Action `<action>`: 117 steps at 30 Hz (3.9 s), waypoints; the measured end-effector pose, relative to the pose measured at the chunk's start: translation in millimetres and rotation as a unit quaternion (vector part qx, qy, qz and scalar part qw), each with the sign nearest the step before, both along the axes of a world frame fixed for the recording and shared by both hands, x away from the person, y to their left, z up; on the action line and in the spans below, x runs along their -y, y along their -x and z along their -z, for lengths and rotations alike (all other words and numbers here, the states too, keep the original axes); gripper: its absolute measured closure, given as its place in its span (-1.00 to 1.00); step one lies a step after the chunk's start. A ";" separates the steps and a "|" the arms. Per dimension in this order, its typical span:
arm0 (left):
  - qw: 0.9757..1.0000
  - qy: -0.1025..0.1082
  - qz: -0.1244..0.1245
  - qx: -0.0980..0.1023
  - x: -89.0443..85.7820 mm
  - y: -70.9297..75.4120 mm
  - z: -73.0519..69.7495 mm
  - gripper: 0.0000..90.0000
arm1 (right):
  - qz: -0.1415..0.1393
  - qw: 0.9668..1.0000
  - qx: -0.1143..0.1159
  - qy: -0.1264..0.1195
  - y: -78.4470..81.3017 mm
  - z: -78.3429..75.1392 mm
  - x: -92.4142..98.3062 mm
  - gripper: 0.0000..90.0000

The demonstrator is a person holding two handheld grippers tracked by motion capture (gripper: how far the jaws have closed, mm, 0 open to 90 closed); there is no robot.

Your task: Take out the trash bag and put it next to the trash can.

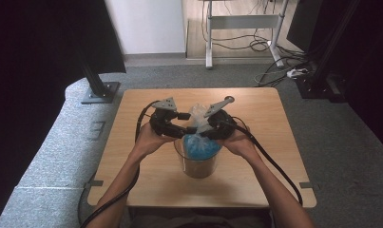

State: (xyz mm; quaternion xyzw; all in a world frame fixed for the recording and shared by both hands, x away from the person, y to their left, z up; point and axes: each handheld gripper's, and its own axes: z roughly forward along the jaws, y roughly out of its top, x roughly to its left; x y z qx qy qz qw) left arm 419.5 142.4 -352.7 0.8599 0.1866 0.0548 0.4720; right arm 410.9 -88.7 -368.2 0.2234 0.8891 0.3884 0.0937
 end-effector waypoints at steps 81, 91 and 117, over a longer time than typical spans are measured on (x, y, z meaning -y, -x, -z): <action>0.976 -0.123 -0.179 -0.017 -93.6 22.5 171.1 -1.00 | 0.233 0.972 0.022 0.033 -72.3 51.9 127.4 0.76; 0.967 -0.172 -0.185 -0.022 -95.4 21.4 187.9 -1.00 | 0.250 0.967 0.008 0.040 -91.9 89.1 125.2 0.76; 0.971 -0.137 -0.191 -0.052 -102.7 17.9 194.6 -1.00 | 0.290 0.955 -0.058 0.000 -128.2 116.8 123.7 -0.58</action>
